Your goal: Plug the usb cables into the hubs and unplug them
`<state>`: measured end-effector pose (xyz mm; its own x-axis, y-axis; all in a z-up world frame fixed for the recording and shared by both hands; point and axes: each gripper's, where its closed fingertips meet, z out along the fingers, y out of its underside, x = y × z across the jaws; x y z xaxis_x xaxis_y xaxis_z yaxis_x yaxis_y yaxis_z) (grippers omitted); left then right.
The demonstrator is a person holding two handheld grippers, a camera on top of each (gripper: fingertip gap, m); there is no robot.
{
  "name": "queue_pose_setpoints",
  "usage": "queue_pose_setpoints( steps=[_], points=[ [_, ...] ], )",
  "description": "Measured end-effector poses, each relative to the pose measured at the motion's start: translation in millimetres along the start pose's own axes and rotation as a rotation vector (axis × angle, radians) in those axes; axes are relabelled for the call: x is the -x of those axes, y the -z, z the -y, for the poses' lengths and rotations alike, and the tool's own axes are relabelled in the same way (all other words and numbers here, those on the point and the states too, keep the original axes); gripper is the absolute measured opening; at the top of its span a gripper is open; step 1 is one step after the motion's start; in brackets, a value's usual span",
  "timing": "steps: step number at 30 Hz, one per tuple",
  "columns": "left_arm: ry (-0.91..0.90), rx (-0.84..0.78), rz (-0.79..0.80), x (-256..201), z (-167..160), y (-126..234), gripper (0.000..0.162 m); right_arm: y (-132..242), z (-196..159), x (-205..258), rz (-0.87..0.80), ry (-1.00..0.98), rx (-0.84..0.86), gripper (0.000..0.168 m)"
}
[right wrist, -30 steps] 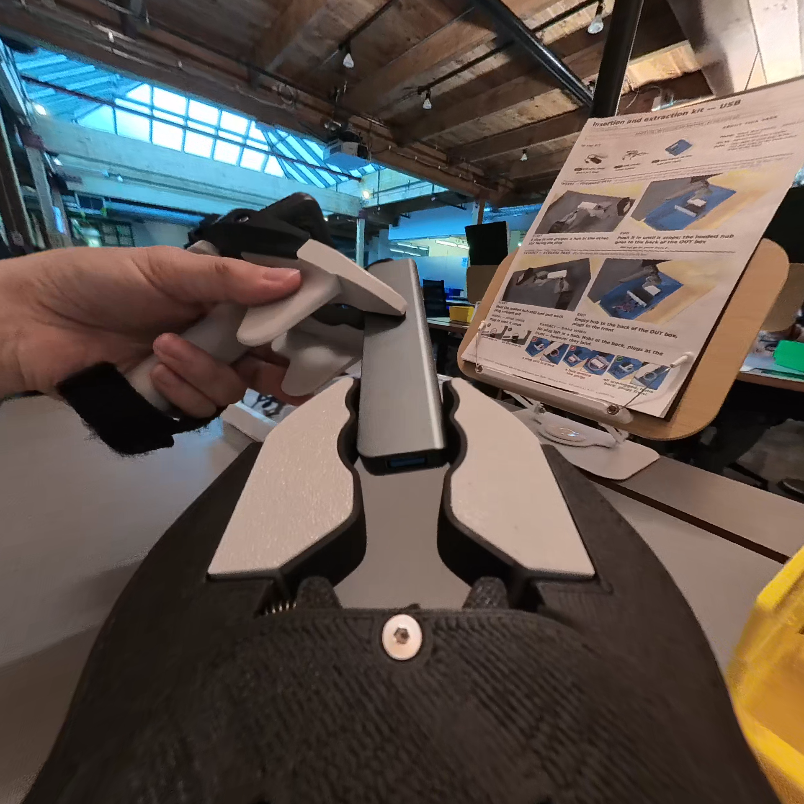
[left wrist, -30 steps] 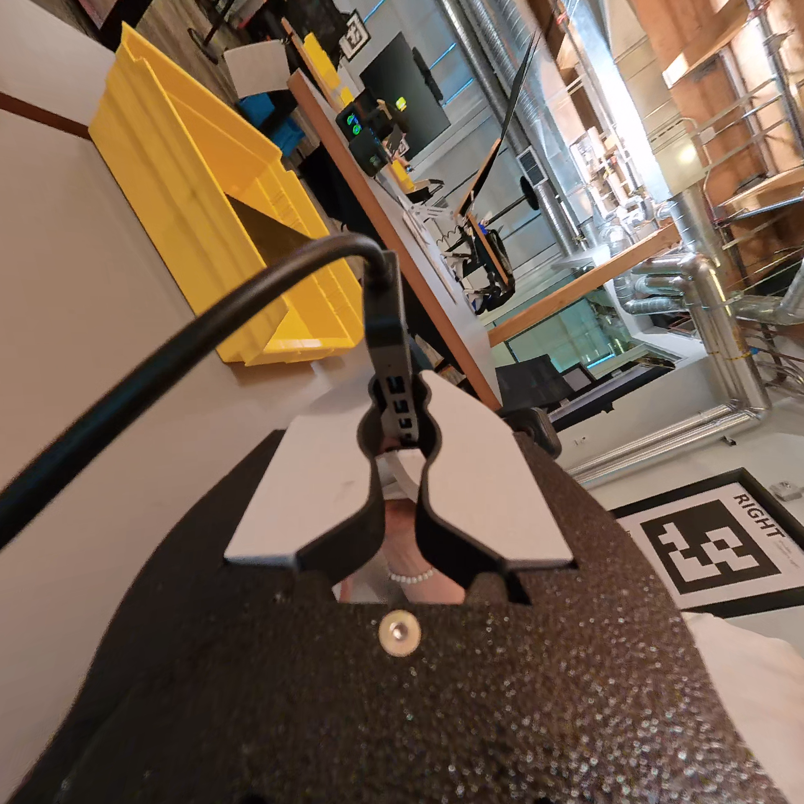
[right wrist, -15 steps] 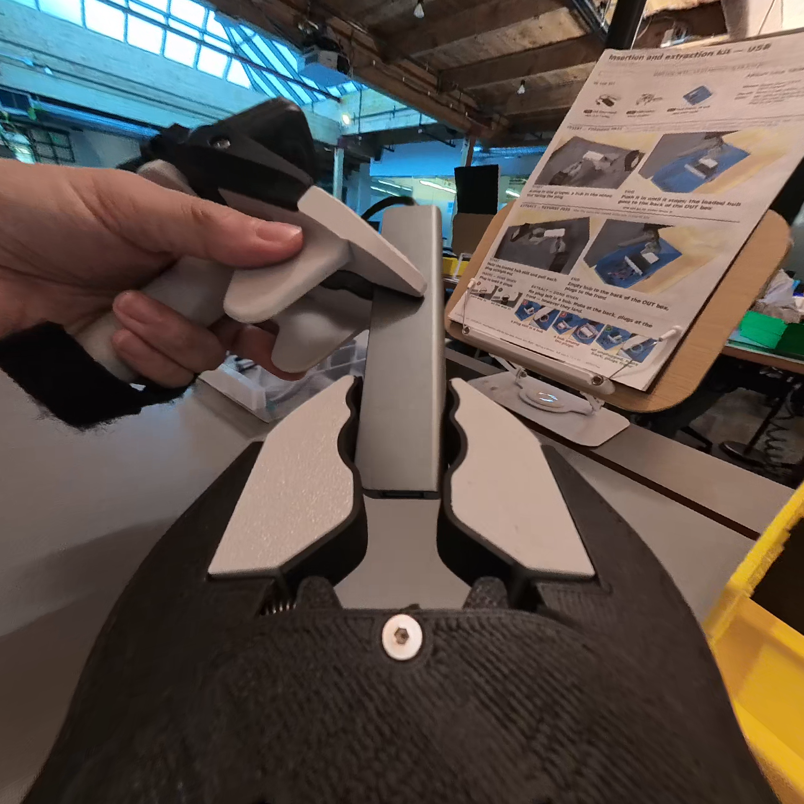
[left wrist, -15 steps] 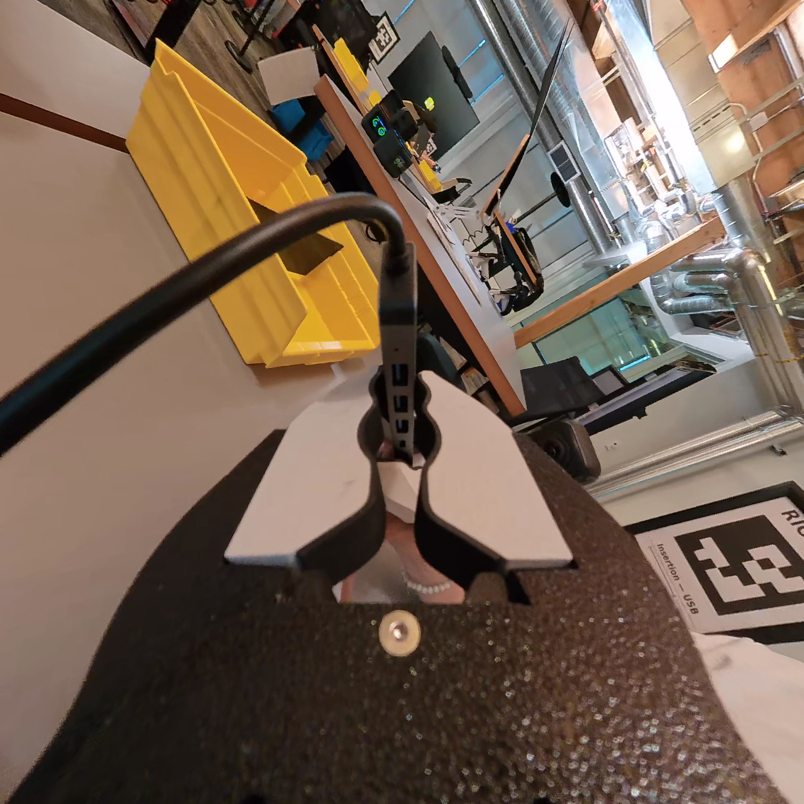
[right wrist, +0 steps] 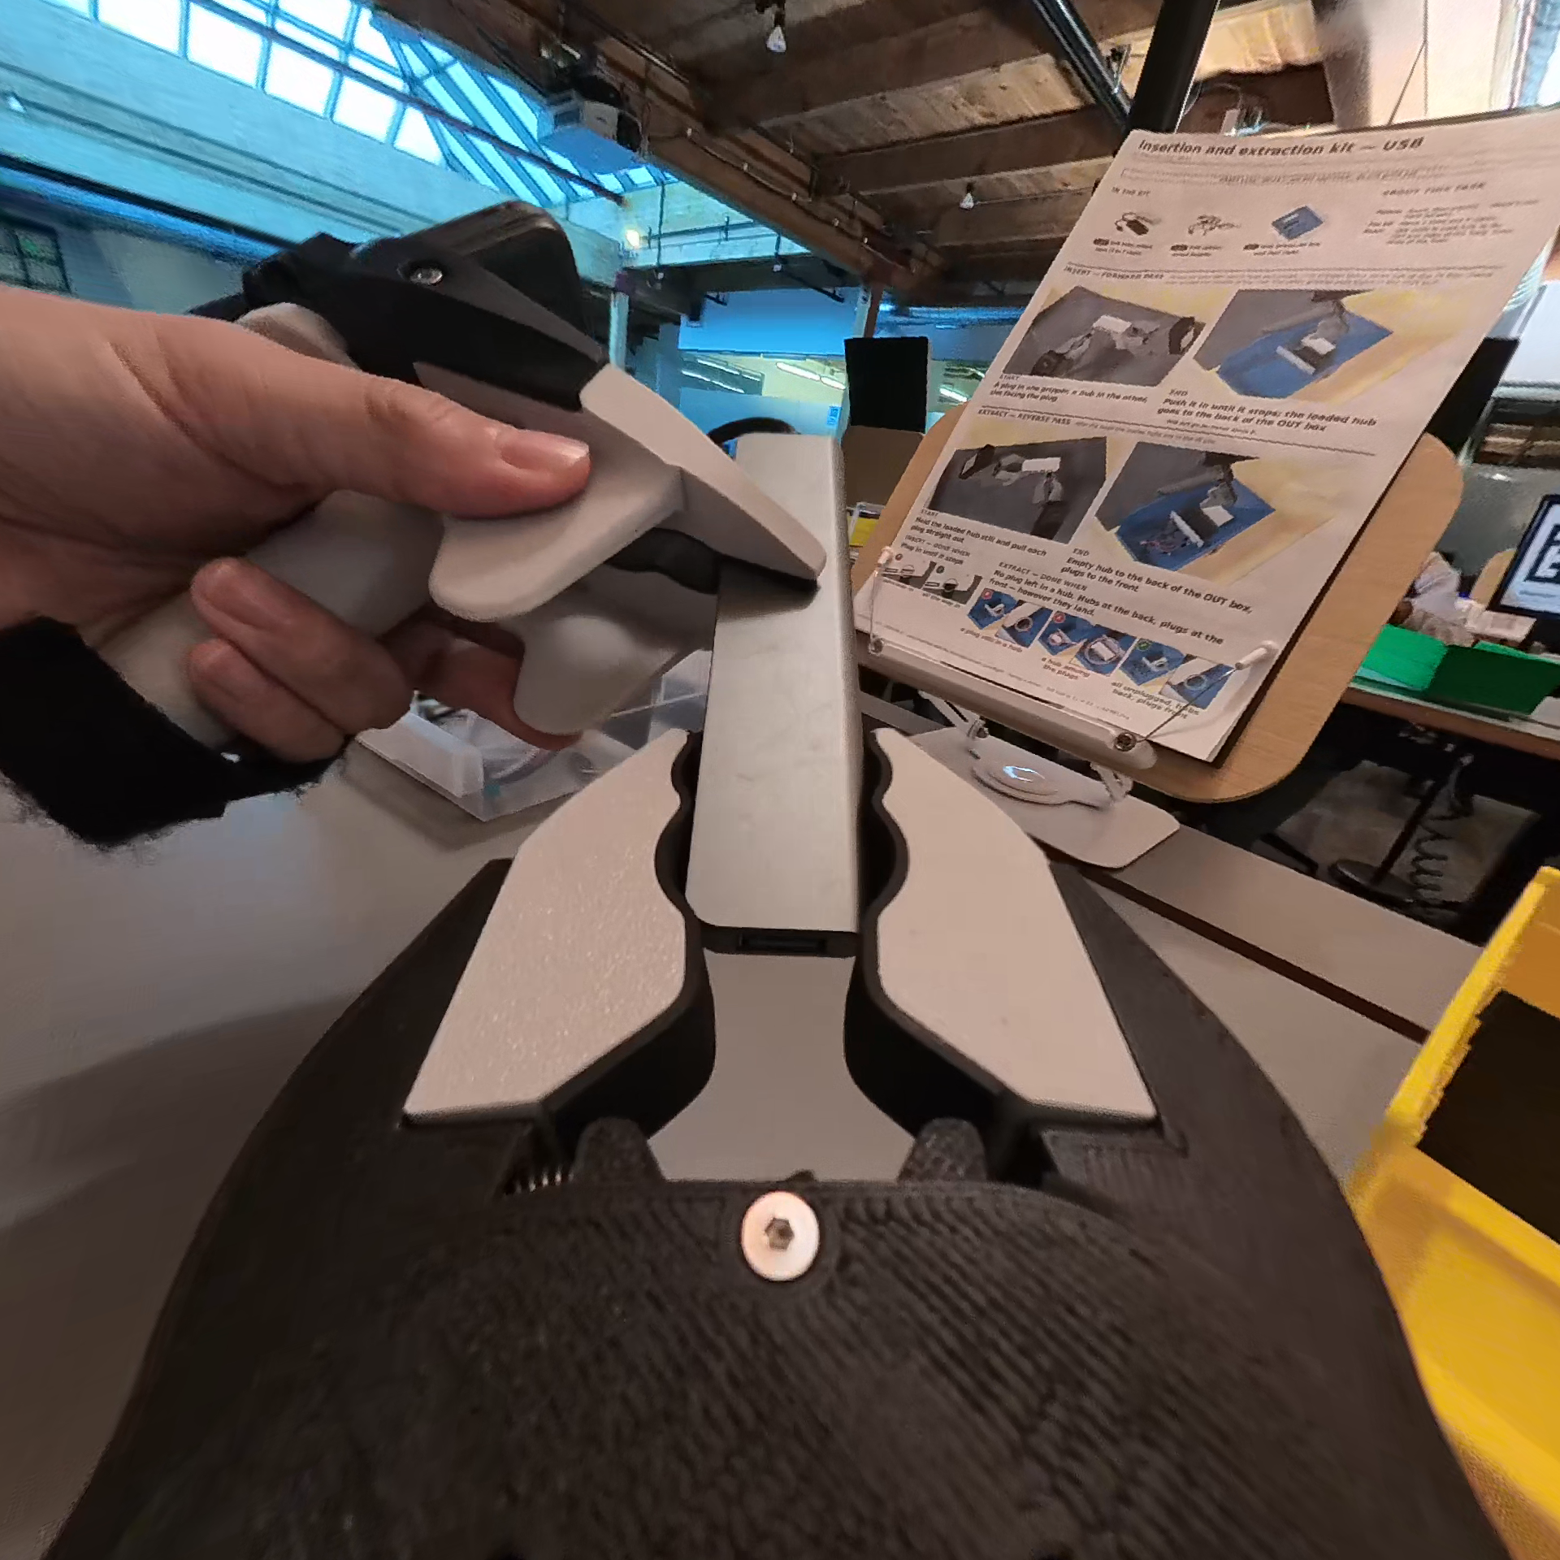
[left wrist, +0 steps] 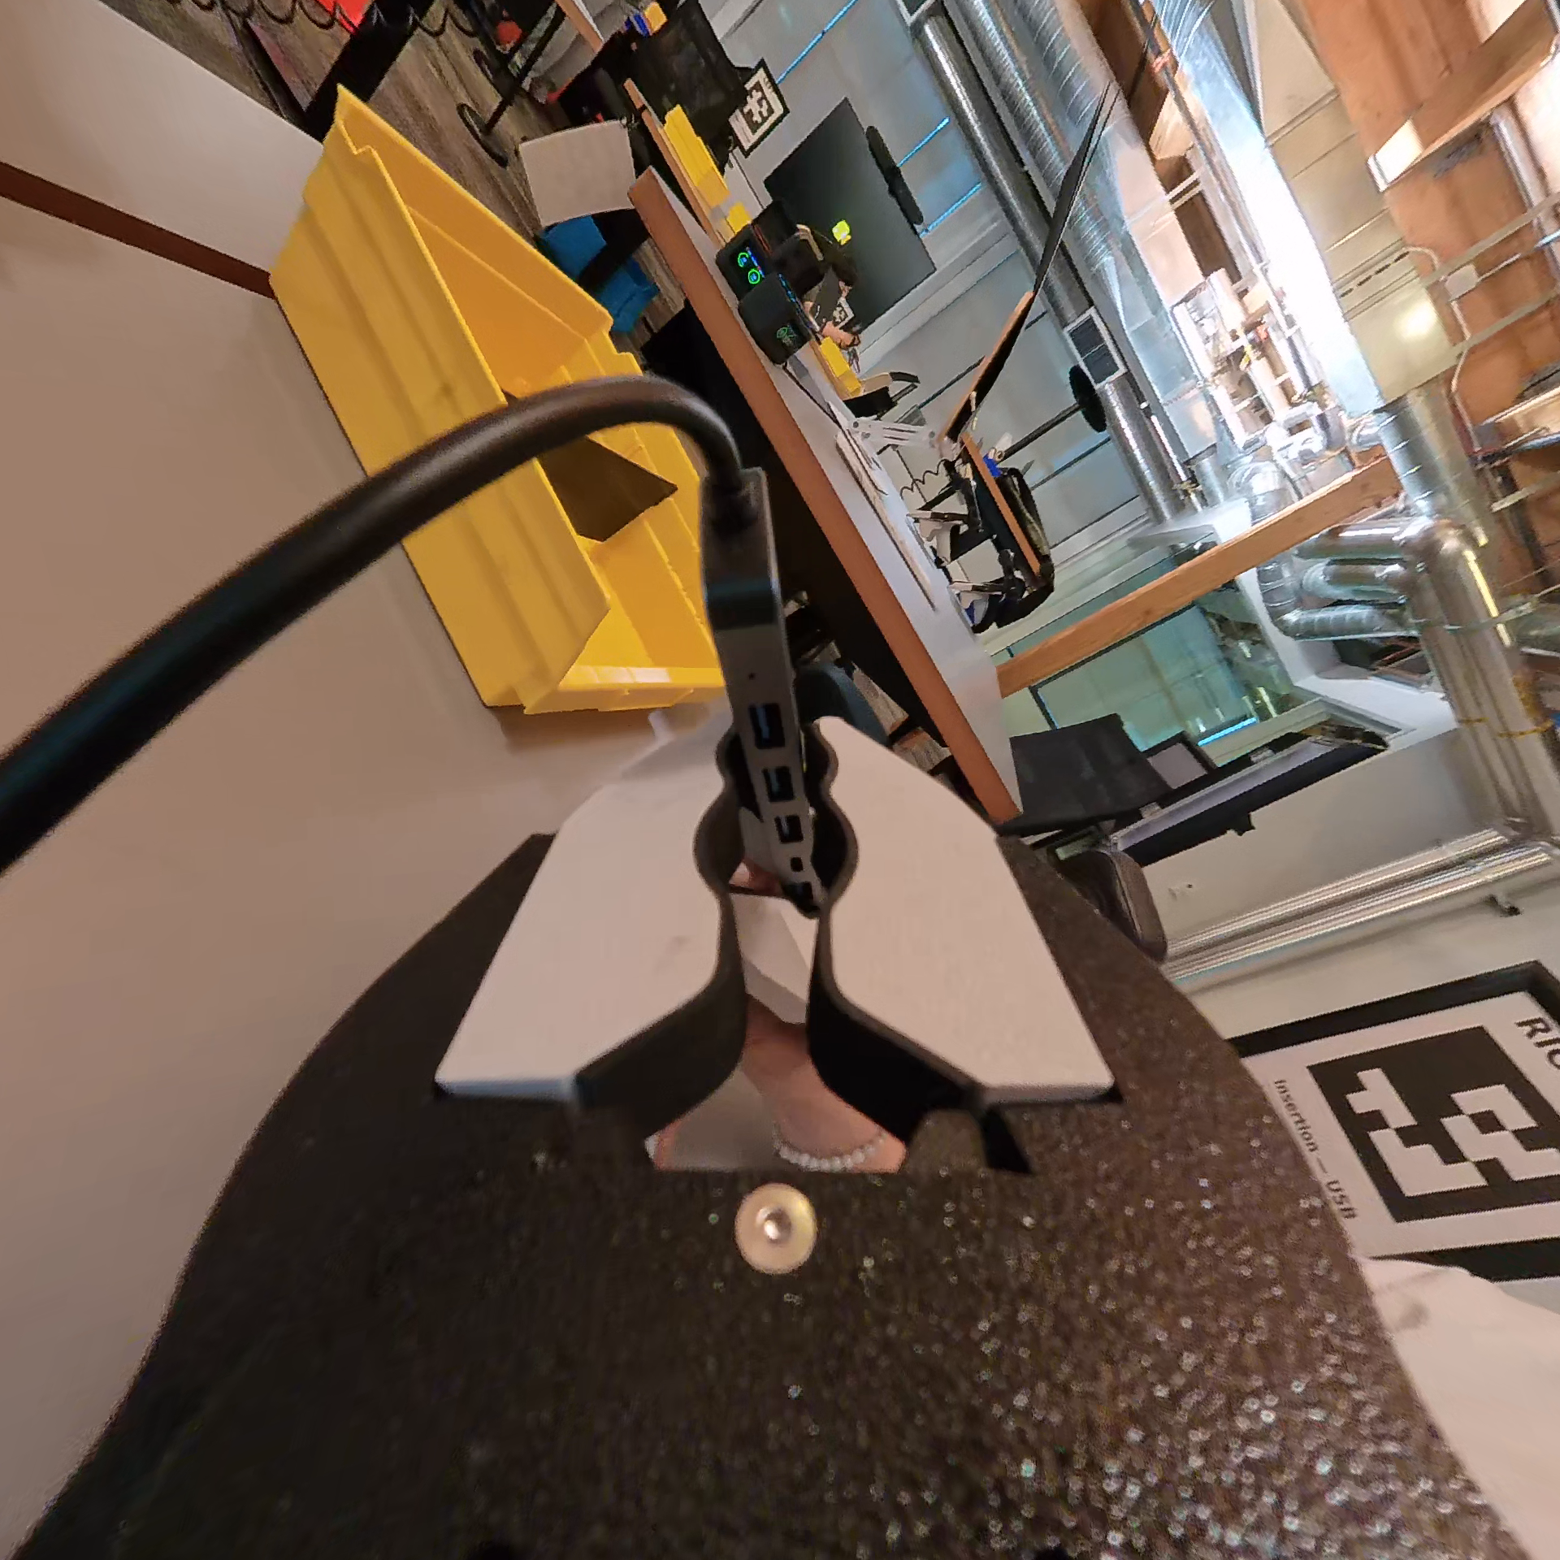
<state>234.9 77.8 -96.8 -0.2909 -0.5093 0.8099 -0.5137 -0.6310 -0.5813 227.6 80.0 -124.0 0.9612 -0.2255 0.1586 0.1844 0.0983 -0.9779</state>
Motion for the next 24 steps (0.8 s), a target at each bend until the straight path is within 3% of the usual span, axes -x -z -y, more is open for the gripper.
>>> queue_pose_setpoints(
  steps=[3,9,17,19,24],
  points=[
    [-0.019,-0.011,-0.012,-2.2,1.1,0.0,0.014,0.1,3.3,1.0,0.025,-0.083,-0.031,0.036],
    [-0.061,-0.022,-0.041,-5.4,-2.9,0.1,0.037,4.6,12.3,-7.0,0.035,-0.214,-0.099,0.035],
    [-0.043,-0.029,-0.085,-5.0,1.0,-0.9,0.036,4.7,12.0,-4.3,0.049,-0.177,-0.095,0.035],
    [-0.052,-0.04,-0.07,-1.0,2.2,0.8,0.015,4.7,14.2,-1.9,0.058,-0.162,-0.107,0.036],
    [0.026,-0.062,-0.066,4.3,-0.2,0.6,0.014,5.4,13.2,-1.5,0.052,-0.137,-0.136,0.035]
  ],
)
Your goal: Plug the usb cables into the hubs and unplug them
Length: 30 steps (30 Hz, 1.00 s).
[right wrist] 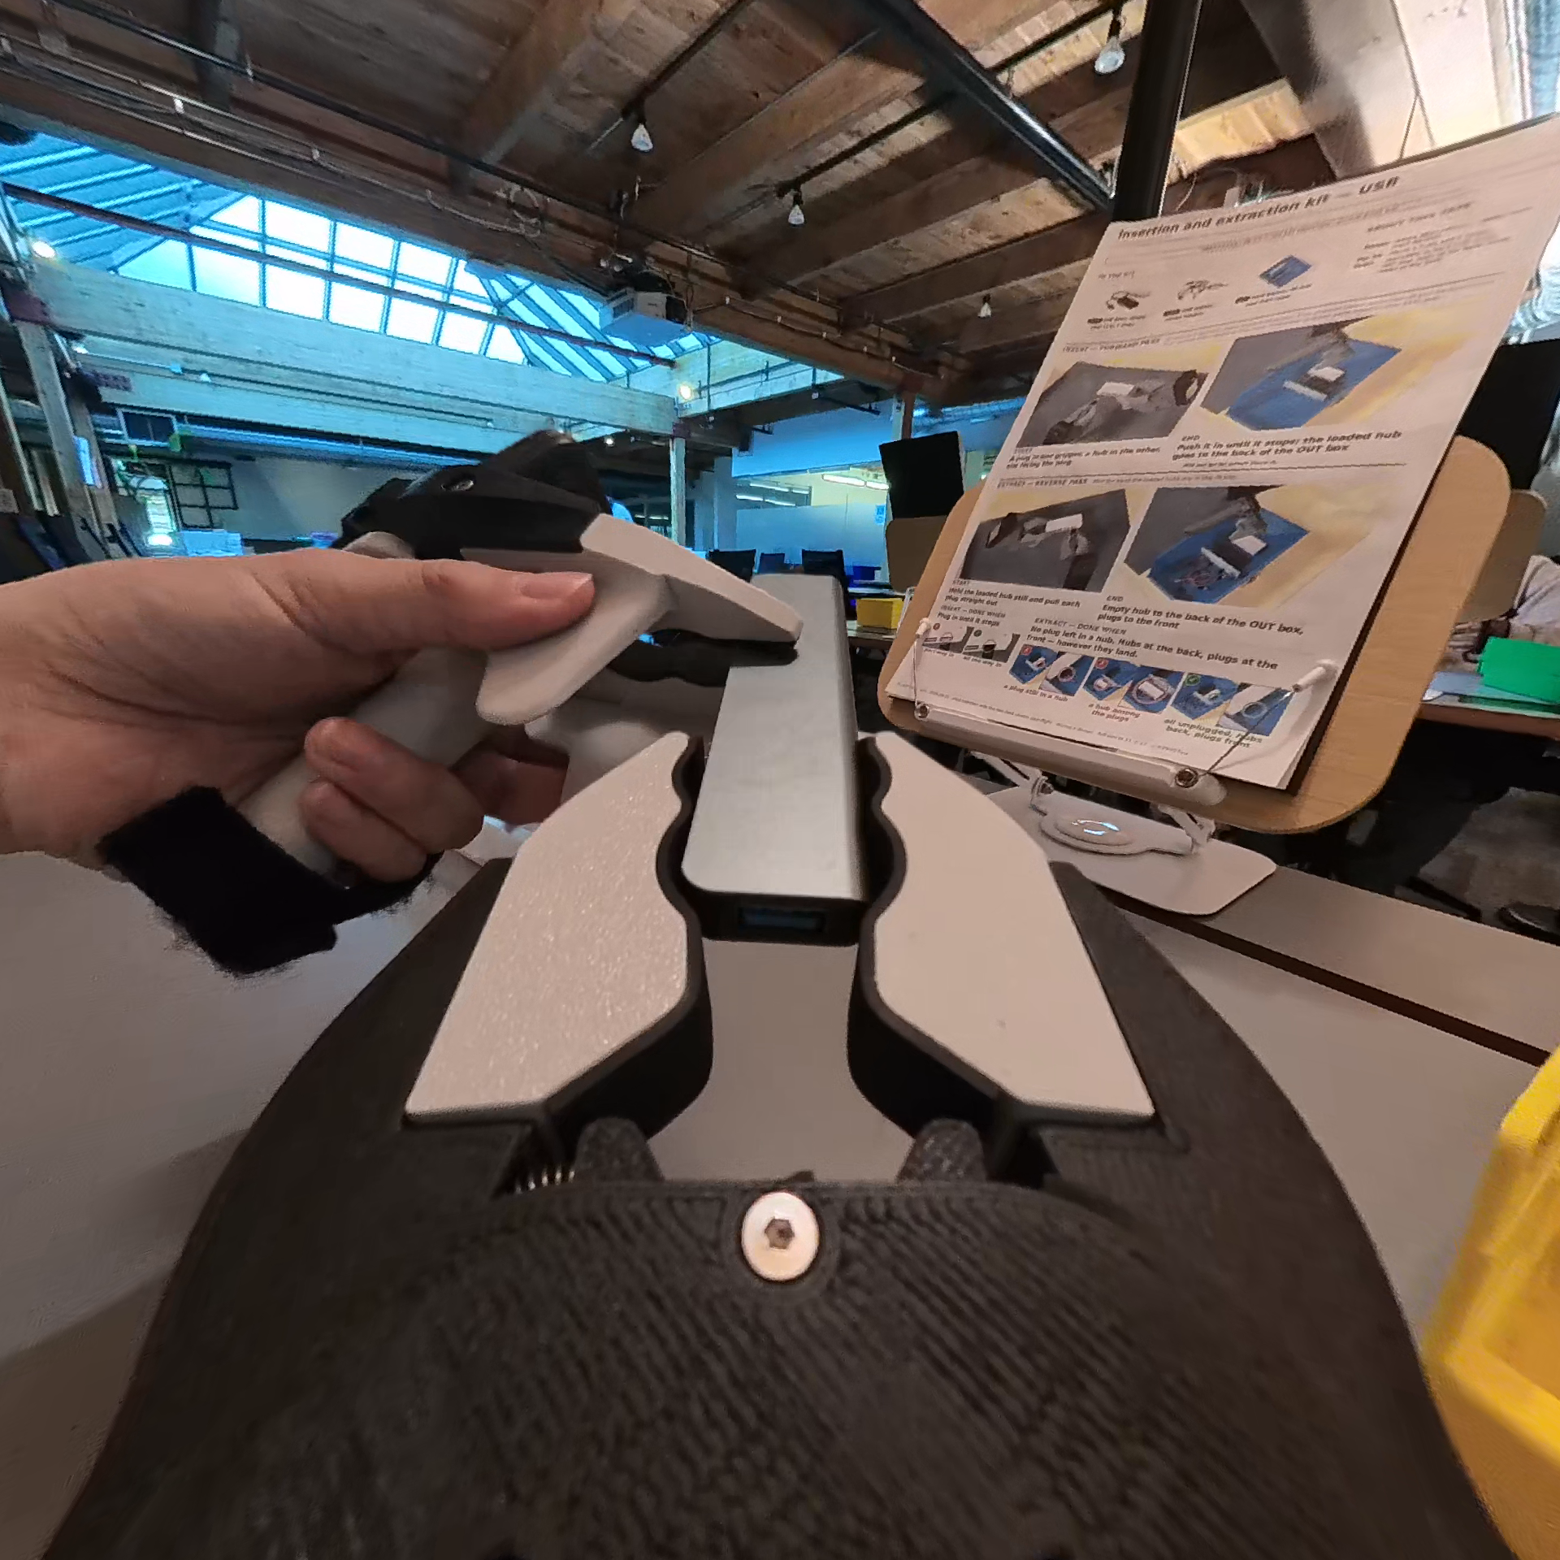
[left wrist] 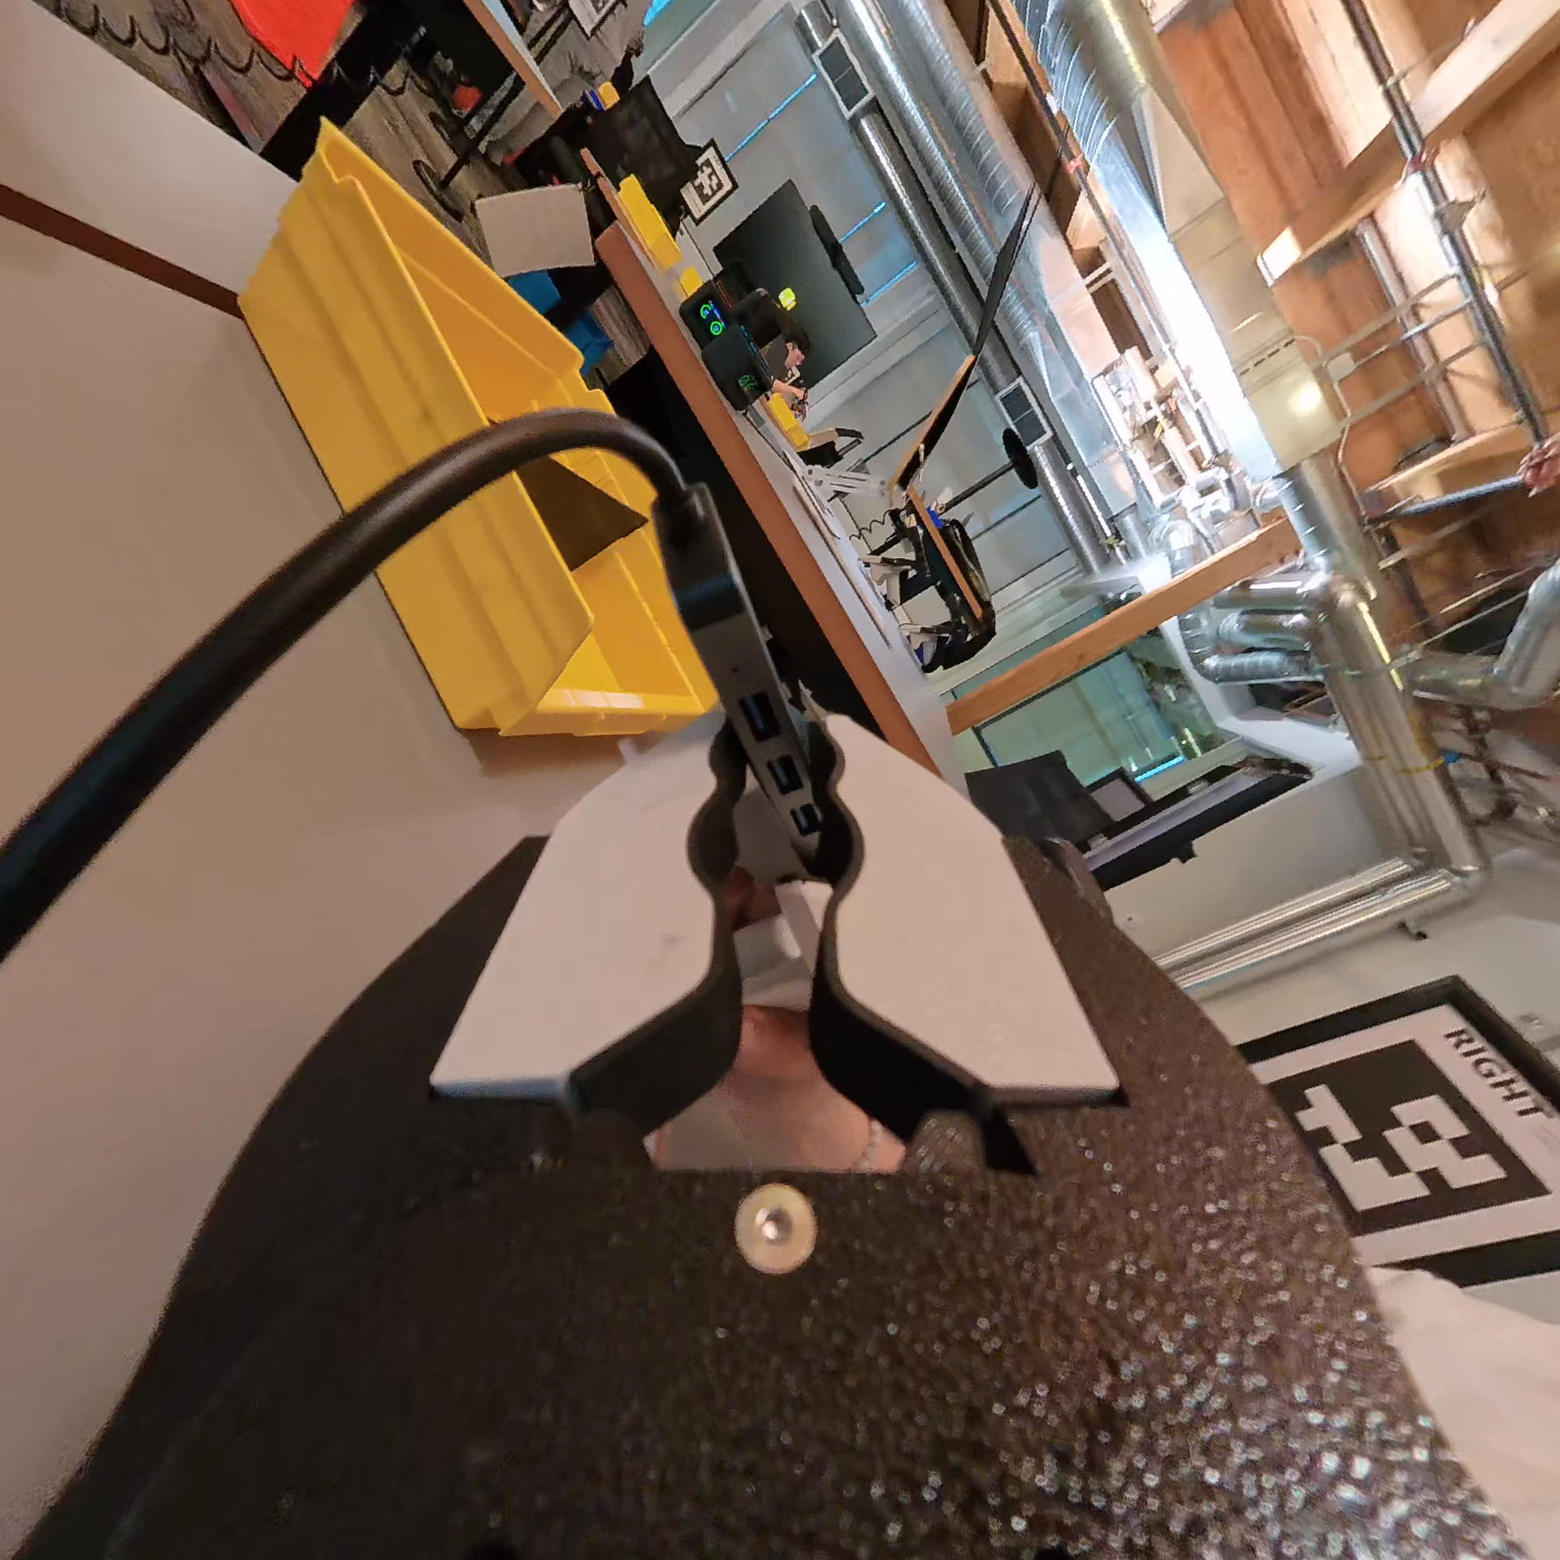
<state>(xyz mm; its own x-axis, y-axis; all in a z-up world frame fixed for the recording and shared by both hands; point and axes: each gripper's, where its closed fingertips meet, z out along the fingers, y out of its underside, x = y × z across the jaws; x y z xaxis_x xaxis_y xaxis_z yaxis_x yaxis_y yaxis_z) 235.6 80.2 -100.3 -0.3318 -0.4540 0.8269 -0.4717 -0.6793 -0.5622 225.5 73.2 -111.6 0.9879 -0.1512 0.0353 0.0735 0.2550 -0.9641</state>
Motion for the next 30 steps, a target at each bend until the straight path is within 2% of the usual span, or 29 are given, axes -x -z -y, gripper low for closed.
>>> queue_pose_setpoints(
  steps=[6,12,17,20,23,26,27,28,30],
  points=[
    [0.024,0.004,-0.01,-4.4,-0.6,-0.5,0.011,0.2,1.8,-3.4,-0.037,0.021,-0.02,0.036],
    [0.045,0.014,-0.043,-14.1,-2.4,-5.7,0.011,6.5,18.2,-4.9,-0.082,0.045,-0.128,0.035],
    [0.002,0.011,-0.041,-17.7,-2.2,-8.1,0.012,8.0,20.3,-5.4,-0.066,0.004,-0.135,0.035],
    [-0.043,0.02,-0.039,-21.0,-1.5,-8.5,0.014,8.2,24.8,-5.3,-0.054,-0.031,-0.138,0.036],
    [-0.096,0.008,-0.022,-22.2,2.2,-8.5,0.026,7.7,26.0,-4.4,-0.038,-0.061,-0.138,0.036],
    [-0.099,0.002,-0.03,-22.8,3.8,-8.1,0.029,7.2,24.6,-4.3,-0.024,-0.084,-0.135,0.036],
    [-0.09,-0.001,-0.032,-22.2,4.4,-7.6,0.028,6.3,22.9,-3.3,-0.011,-0.083,-0.125,0.036],
    [-0.079,-0.001,-0.031,-20.9,4.9,-6.5,0.019,5.8,21.7,-2.4,-0.002,-0.074,-0.118,0.036],
    [-0.102,0.007,-0.016,-18.0,6.0,-2.9,0.014,2.9,15.0,0.5,0.019,-0.036,-0.067,0.036]
  ],
)
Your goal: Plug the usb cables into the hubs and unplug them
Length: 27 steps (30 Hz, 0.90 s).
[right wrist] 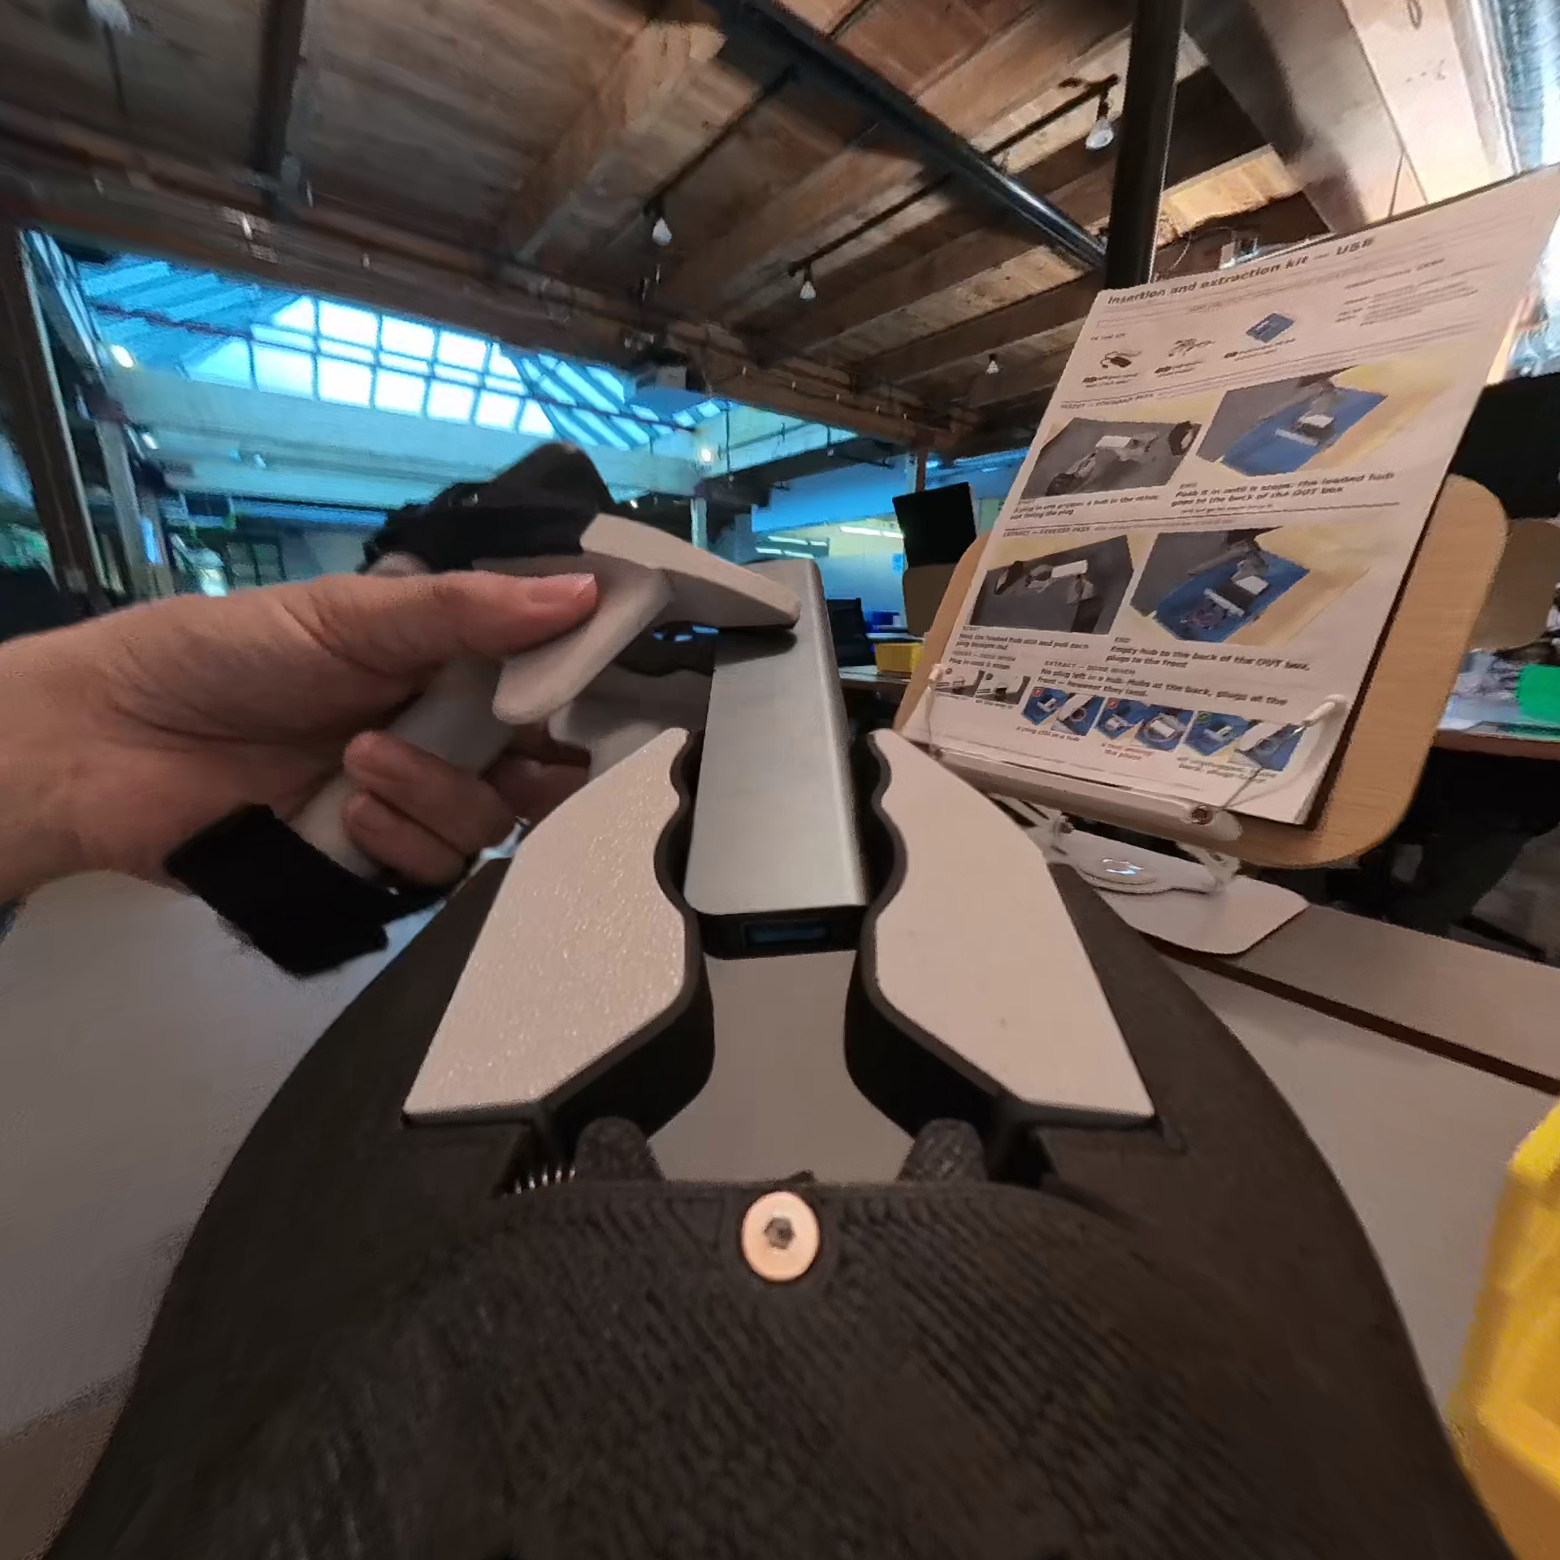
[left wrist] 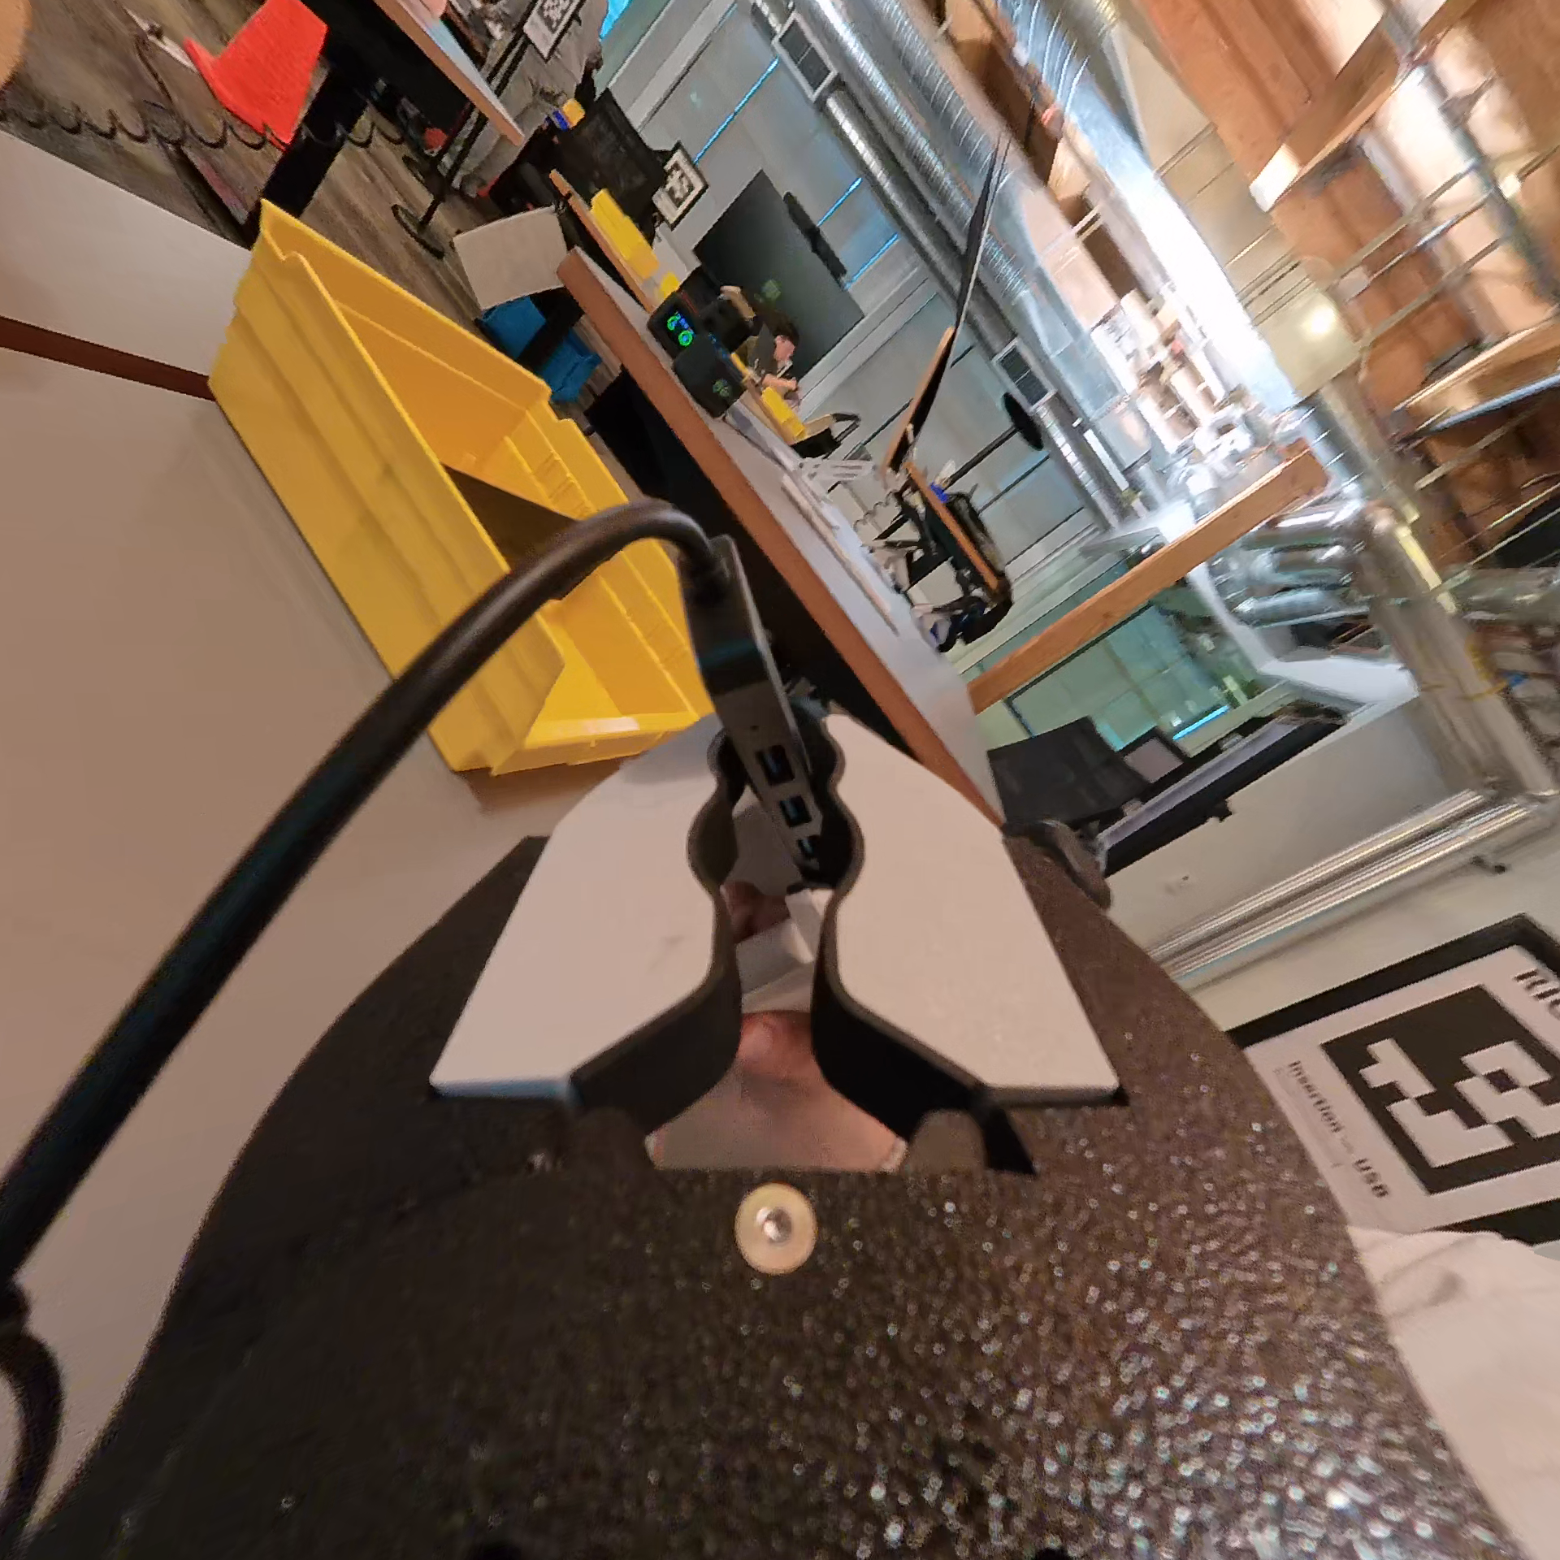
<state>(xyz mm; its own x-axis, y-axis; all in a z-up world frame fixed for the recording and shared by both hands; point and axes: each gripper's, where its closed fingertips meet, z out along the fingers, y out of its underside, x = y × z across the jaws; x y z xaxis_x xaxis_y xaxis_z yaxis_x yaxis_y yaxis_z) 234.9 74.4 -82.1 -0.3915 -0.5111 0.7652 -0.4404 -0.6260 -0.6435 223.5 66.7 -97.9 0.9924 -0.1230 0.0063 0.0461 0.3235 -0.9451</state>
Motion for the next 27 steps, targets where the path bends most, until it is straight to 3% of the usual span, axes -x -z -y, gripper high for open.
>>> queue_pose_setpoints(
  steps=[8,27],
  points=[
    [0.088,0.02,-0.012,0.8,0.5,2.5,0.011,-1.7,-1.3,1.2,-0.049,0.122,0.003,0.035],
    [0.122,0.006,-0.012,2.3,6.2,4.3,0.01,-3.2,-3.2,2.8,-0.041,0.106,-0.003,0.036]
  ],
)
